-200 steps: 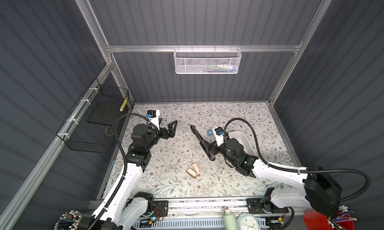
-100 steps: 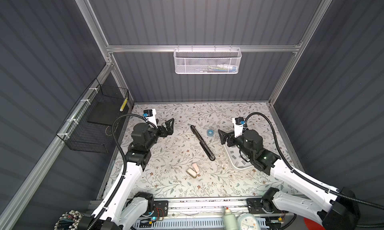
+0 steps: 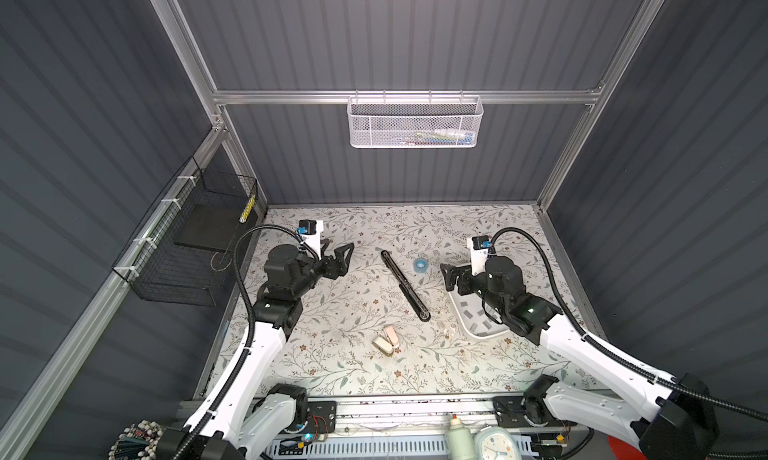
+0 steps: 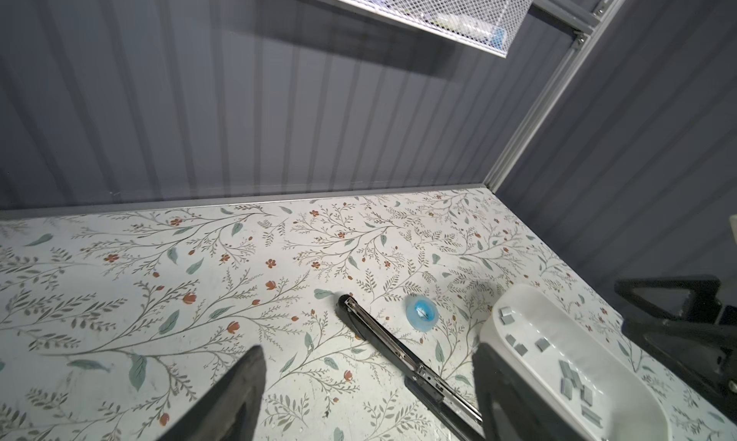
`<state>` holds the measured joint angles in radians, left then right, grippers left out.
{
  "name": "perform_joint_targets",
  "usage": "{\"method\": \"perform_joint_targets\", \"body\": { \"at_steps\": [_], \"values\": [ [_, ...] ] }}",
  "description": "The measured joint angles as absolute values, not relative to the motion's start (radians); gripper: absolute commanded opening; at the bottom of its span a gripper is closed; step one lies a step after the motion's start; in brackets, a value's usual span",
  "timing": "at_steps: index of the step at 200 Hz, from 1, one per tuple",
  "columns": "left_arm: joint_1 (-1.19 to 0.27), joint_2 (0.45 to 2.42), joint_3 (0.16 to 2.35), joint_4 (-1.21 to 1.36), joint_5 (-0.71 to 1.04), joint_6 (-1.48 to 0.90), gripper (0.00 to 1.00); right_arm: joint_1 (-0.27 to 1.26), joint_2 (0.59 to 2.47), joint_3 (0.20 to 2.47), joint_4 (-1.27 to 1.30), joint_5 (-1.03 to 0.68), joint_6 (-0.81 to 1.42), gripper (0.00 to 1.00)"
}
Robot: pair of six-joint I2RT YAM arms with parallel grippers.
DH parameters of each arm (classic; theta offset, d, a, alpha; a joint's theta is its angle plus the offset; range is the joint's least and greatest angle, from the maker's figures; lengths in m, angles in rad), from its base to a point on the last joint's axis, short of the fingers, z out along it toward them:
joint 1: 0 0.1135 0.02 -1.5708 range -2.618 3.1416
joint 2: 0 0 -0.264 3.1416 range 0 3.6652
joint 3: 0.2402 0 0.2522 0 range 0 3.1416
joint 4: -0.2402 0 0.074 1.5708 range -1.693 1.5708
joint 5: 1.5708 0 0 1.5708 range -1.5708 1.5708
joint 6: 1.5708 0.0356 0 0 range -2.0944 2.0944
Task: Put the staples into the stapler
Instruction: 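Move the left gripper over the pink object while the right hovers over the tray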
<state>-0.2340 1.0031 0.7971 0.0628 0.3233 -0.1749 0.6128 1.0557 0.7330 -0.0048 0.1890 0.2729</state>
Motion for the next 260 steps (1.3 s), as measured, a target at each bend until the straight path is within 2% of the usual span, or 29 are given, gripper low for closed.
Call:
{"method": "perform_joint_targets", "body": {
  "at_steps": [28,39,56,68,81,98,140,174,226,260],
  "values": [
    [-0.328,1.017,0.830,0.059,0.334,-0.135,0.81,0.606,1.056,0.733,-0.009,0.187,0.272,0.99],
    [-0.370,1.026,0.871,0.030,0.324,-0.109,0.86,0.603,1.056,0.733,-0.009,0.187,0.270,0.99],
    [-0.407,1.082,1.021,-0.057,0.318,-0.073,0.89,0.595,1.055,0.733,-0.009,0.186,0.269,0.99],
    [-0.407,1.142,1.178,-0.135,0.311,-0.033,0.84,0.590,1.054,0.733,-0.009,0.186,0.269,0.99],
    [-0.406,1.188,1.320,-0.205,0.311,0.033,0.84,0.586,1.052,0.733,-0.008,0.183,0.270,0.99],
    [-0.405,1.188,1.393,-0.273,0.307,0.155,0.86,0.584,1.052,0.733,-0.007,0.176,0.270,0.99],
    [-0.424,1.142,1.278,-0.451,0.320,0.609,0.77,0.581,1.052,0.733,-0.009,0.156,0.274,0.99],
    [-0.478,1.225,1.237,-0.627,0.331,0.932,0.66,0.581,1.052,0.733,-0.008,0.152,0.280,0.99],
    [-0.656,1.346,1.207,-0.759,0.227,1.223,0.66,0.579,1.044,0.730,-0.005,0.157,0.281,0.99],
    [-0.765,1.441,1.197,-0.818,0.175,1.316,0.61,0.575,1.040,0.727,-0.001,0.160,0.282,0.99]
  ]
}}
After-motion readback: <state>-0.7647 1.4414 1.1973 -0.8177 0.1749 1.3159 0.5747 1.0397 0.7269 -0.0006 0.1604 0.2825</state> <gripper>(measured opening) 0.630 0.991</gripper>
